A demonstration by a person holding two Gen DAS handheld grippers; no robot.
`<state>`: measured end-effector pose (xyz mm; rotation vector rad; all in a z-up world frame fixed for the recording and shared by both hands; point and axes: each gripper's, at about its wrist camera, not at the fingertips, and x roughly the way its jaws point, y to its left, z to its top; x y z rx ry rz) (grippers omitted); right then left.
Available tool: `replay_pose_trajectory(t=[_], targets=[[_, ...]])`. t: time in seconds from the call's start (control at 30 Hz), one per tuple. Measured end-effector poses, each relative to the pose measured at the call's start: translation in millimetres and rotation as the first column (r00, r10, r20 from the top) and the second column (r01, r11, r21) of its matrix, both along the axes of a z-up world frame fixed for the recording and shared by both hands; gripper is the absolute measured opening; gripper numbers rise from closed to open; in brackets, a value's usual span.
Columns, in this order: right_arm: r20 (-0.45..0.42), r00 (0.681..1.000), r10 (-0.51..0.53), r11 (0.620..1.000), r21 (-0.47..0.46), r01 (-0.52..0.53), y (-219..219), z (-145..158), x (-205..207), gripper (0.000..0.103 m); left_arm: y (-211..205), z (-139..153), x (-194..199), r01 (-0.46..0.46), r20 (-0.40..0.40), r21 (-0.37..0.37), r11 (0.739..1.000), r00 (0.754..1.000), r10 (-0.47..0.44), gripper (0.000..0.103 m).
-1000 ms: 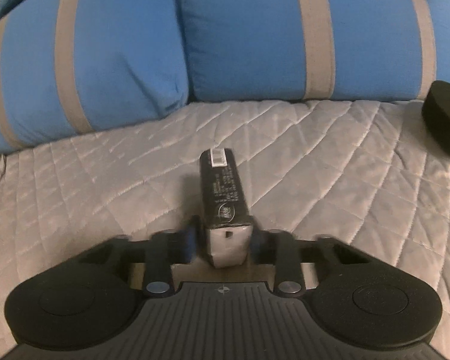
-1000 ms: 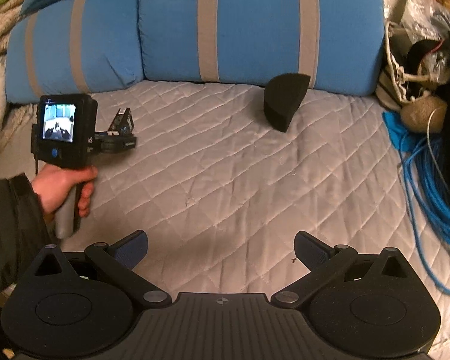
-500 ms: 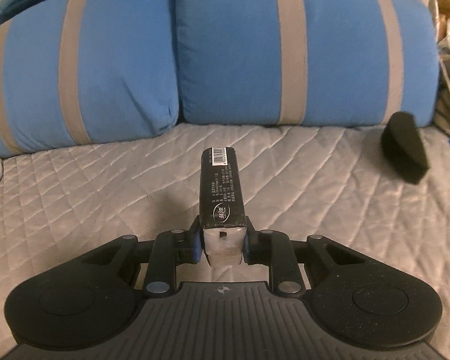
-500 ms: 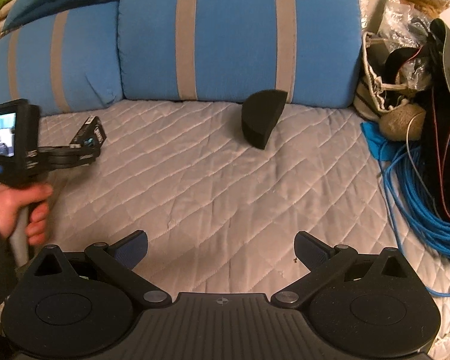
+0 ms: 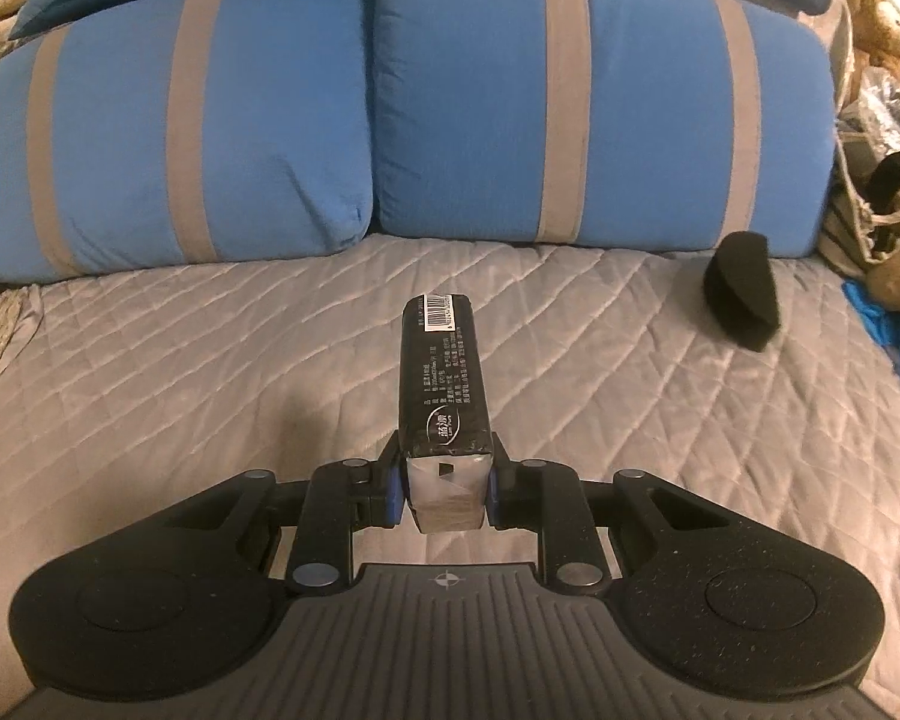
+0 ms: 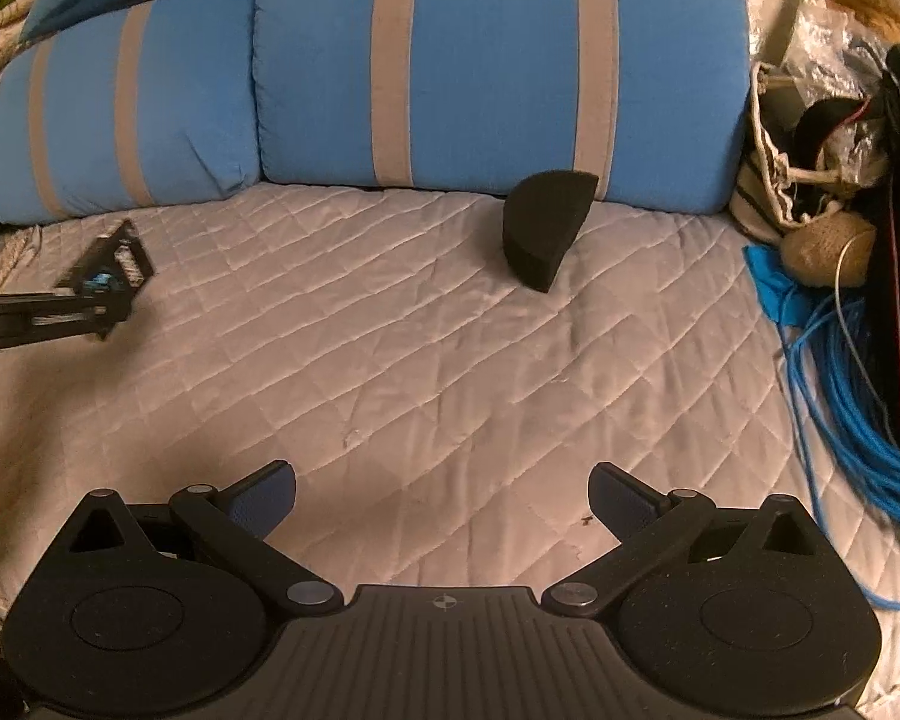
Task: Organize soft objects
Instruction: 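Hold the small box in the left gripper while the right gripper closes on the black sponge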
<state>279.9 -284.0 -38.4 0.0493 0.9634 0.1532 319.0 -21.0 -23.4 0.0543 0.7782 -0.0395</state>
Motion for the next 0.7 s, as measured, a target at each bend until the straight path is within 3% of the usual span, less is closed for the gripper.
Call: replay_pose_trajectory(t=[0.23, 0.33, 0.7], targets=[[0.061, 0.998, 0.0, 1.0, 0.01, 0.0, -4, -2, 8, 0.101, -1, 20, -40, 0.026, 0.02, -0.073, 0.997, 1.0, -0.024, 0.024], [0.094, 0.995, -0.02, 1.0, 0.013, 0.018, -10, -5, 16, 0.096, 2, 27, -51, 0.024, 0.03, -0.104, 0.994, 0.999, -0.021, 0.024], [0.224, 0.975, 0.01, 0.997, -0.072, 0.007, -13, -31, 54, 0.095, 17, 43, -72, -0.013, 0.033, -0.227, 0.974, 0.999, 0.021, 0.024]])
